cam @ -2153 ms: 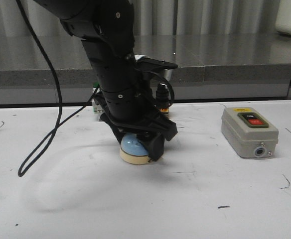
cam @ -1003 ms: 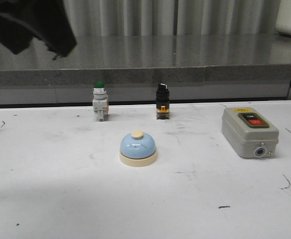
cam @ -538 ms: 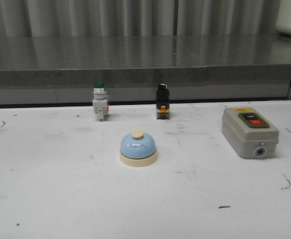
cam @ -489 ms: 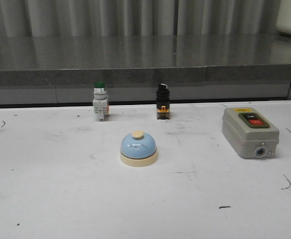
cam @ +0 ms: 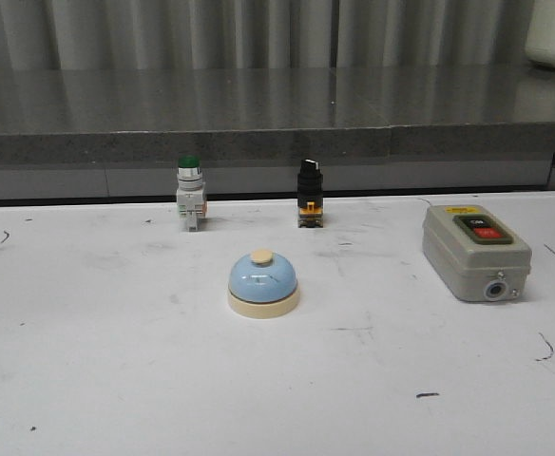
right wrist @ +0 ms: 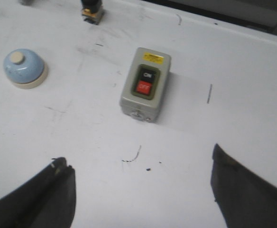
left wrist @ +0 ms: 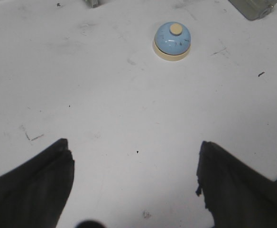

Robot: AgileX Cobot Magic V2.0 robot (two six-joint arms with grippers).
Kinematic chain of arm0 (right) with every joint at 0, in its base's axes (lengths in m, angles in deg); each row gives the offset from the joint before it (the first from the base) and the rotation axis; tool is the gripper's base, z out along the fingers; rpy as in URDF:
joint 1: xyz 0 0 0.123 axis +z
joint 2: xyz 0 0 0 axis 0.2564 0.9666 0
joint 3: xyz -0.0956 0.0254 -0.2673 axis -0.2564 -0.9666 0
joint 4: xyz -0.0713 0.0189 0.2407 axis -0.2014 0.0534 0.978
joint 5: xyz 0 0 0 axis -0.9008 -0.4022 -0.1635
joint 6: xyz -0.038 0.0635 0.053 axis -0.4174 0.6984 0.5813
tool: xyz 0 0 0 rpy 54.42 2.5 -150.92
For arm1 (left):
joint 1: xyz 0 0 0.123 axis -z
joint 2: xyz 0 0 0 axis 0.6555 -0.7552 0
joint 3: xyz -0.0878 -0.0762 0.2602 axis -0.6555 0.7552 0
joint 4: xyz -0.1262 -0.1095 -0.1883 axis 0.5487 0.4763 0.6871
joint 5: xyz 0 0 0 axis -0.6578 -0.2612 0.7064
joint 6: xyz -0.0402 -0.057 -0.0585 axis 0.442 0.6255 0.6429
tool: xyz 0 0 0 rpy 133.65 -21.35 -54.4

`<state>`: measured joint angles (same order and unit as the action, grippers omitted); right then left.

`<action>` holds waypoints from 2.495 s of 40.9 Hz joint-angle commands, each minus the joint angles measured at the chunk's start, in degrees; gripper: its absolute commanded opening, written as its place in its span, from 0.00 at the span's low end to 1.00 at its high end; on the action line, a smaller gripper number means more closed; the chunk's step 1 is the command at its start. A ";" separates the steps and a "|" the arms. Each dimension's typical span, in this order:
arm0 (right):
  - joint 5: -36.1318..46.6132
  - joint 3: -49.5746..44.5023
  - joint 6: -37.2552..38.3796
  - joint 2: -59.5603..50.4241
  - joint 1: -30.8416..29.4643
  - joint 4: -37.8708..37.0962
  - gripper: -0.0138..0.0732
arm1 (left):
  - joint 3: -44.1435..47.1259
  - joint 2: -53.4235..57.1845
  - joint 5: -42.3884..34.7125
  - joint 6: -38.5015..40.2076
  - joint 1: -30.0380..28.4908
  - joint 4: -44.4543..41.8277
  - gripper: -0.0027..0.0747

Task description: Place and press bell with both arms

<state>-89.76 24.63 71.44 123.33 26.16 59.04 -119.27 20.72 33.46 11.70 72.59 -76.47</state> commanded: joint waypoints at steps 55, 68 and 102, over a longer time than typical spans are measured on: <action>0.71 44.49 -2.66 58.22 26.13 -1.62 0.08 | -1.48 0.12 -3.53 0.73 0.01 0.33 0.70; 3.74 45.74 -2.48 66.92 26.02 -6.35 0.08 | -1.48 0.12 -3.53 0.73 0.01 0.33 0.70; -1.19 22.42 -1.96 21.26 17.46 -2.60 0.08 | -1.48 0.12 -3.66 0.73 0.01 0.33 0.70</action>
<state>-93.30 49.26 69.40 151.07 44.98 55.14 -119.27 20.72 33.46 11.79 72.59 -76.47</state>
